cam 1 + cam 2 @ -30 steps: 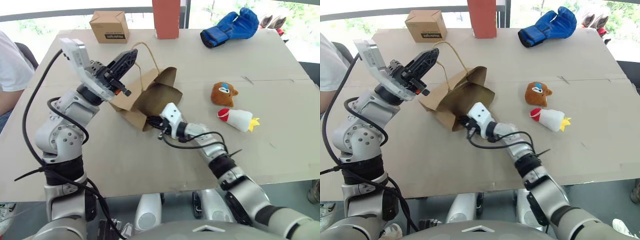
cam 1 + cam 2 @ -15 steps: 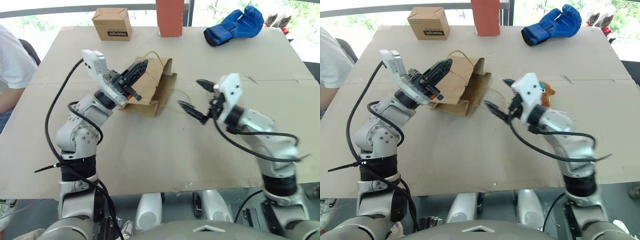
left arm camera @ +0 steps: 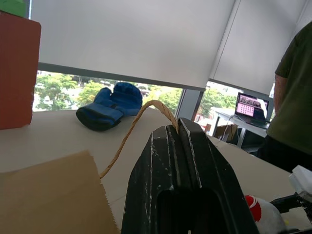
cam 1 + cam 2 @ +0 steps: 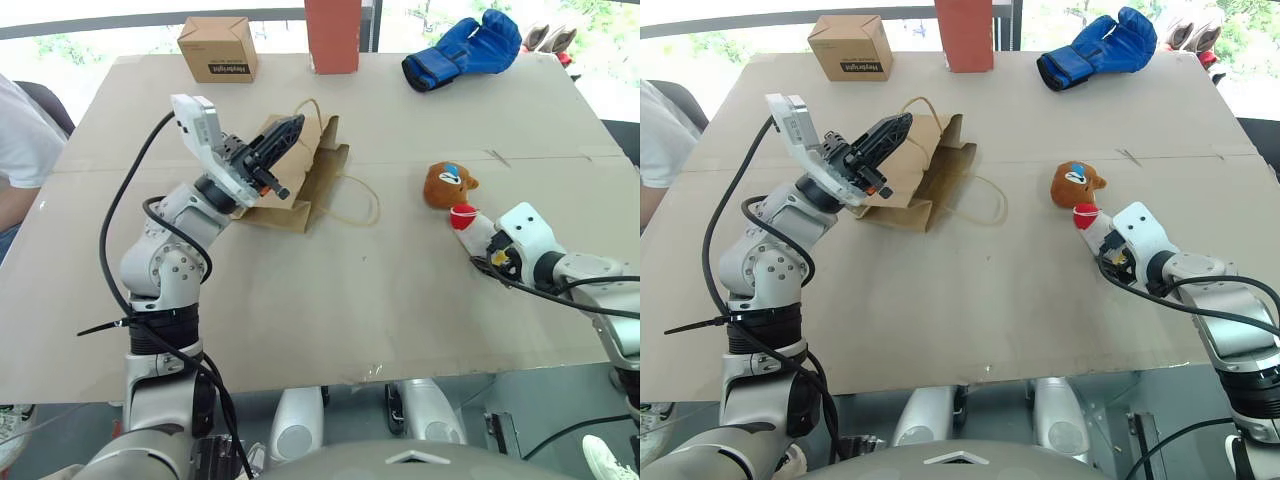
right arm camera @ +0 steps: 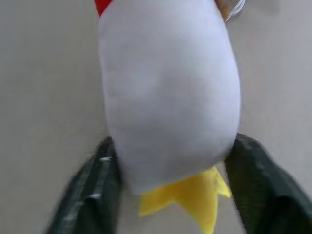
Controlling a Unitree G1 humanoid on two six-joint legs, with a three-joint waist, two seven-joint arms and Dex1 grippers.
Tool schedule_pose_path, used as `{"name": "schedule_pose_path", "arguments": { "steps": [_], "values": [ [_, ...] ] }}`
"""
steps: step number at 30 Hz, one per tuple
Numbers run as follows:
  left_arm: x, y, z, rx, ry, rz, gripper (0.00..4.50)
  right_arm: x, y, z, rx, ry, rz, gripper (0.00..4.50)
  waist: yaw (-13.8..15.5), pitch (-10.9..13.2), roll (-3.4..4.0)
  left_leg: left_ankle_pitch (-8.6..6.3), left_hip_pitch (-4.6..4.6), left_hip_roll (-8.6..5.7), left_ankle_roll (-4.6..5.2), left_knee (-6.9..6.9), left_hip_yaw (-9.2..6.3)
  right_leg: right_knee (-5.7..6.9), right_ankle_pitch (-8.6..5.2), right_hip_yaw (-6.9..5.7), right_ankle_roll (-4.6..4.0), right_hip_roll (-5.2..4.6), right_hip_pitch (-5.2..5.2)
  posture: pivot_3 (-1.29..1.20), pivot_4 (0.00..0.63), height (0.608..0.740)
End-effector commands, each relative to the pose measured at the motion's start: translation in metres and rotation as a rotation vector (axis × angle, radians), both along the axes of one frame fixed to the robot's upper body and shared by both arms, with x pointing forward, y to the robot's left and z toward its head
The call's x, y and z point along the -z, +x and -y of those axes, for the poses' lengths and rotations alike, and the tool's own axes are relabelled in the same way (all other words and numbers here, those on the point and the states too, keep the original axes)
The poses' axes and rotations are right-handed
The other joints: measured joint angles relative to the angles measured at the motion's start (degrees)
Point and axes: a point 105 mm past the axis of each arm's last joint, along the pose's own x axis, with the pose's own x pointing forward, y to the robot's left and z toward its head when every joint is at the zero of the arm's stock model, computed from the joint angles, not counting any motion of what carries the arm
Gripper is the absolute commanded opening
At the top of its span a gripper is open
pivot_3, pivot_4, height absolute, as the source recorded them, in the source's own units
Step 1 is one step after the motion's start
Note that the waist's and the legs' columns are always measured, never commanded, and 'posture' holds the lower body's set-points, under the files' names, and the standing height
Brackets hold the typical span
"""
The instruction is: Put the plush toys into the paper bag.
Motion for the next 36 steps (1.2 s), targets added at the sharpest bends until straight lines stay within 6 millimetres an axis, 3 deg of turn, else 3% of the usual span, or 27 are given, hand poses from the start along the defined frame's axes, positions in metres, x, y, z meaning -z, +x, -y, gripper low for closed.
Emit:
{"name": "schedule_pose_path", "arguments": {
  "steps": [1,2,4,7,11,14,20,30,35,36],
  "values": [
    [-0.017,-0.011,0.005,0.043,-0.017,0.062,0.0,-0.009,0.003,-0.002,-0.02,0.005,0.068,1.04,0.0,0.0,-0.01,0.0,-0.01,0.0,0.0,0.01,0.0,0.0,0.0,0.0,0.0,0.0,0.0,0.0,0.15,0.74],
    [-0.017,-0.013,0.006,0.058,-0.027,0.053,0.0,-0.015,0.003,-0.005,-0.038,0.017,0.096,0.88,0.0,0.0,-0.01,0.0,-0.01,0.0,0.0,0.01,0.0,0.0,0.0,0.0,0.01,0.0,0.0,0.0,0.15,0.74],
    [-0.016,-0.017,0.007,0.091,-0.037,0.037,0.0,-0.03,0.003,-0.018,-0.11,0.052,0.165,0.05,0.0,0.0,-0.01,0.0,-0.01,0.0,0.0,0.01,-0.01,0.0,0.0,0.0,0.02,0.0,0.0,0.0,0.15,0.74],
    [-0.013,-0.022,0.01,0.137,-0.037,0.011,0.0,-0.056,-0.001,-0.05,-0.256,0.112,0.262,0.05,-0.1,0.0,0.0,0.0,0.0,0.01,0.0,0.0,-0.02,0.01,0.0,0.0,0.04,0.02,0.0,0.0,0.15,0.74],
    [-0.01,-0.026,0.017,0.172,-0.038,-0.008,0.0,-0.079,0.018,-0.111,-0.46,0.027,0.412,0.05,-0.9,0.0,0.04,0.01,0.06,0.05,0.0,0.01,-0.03,0.05,-0.03,0.03,0.09,0.07,-0.01,0.0,0.15,0.74],
    [-0.01,-0.026,0.021,0.18,-0.044,-0.01,0.0,-0.077,0.037,-0.142,-0.575,-0.137,0.485,0.05,-0.7,0.0,0.01,0.01,0.06,0.05,-0.01,0.02,-0.14,0.05,-0.02,-0.01,0.06,0.12,-0.01,0.0,0.15,0.74],
    [-0.013,-0.026,0.025,0.178,-0.064,-0.001,0.0,-0.067,0.055,-0.176,-0.76,-0.363,0.535,0.05,0.1,0.1,0.0,0.0,-0.11,0.01,0.0,0.02,-0.11,-0.06,0.02,0.02,0.01,0.1,-0.03,0.0,0.15,0.74],
    [-0.015,-0.035,0.027,0.185,-0.095,-0.006,0.0,-0.07,0.078,-0.206,-0.832,-0.415,0.602,0.05,-0.1,0.1,0.01,0.01,-0.04,0.03,0.0,0.0,-0.1,0.06,0.03,0.03,0.0,0.11,-0.05,0.0,0.15,0.74],
    [-0.01,-0.034,0.032,0.192,-0.097,-0.017,0.0,-0.054,0.078,-0.248,-0.947,-0.32,0.597,0.05,-0.5,0.1,0.01,0.01,0.01,0.04,-0.01,-0.01,-0.1,0.1,0.04,0.04,0.0,0.12,-0.06,0.0,0.15,0.74],
    [-0.009,-0.035,0.033,0.193,-0.097,-0.018,0.0,-0.051,0.079,-0.25,-0.956,-0.317,0.596,0.71,-0.5,0.1,0.02,0.01,0.02,0.05,0.0,-0.04,-0.11,0.11,0.03,0.04,-0.01,0.14,-0.06,0.0,0.15,0.74]
  ]
}}
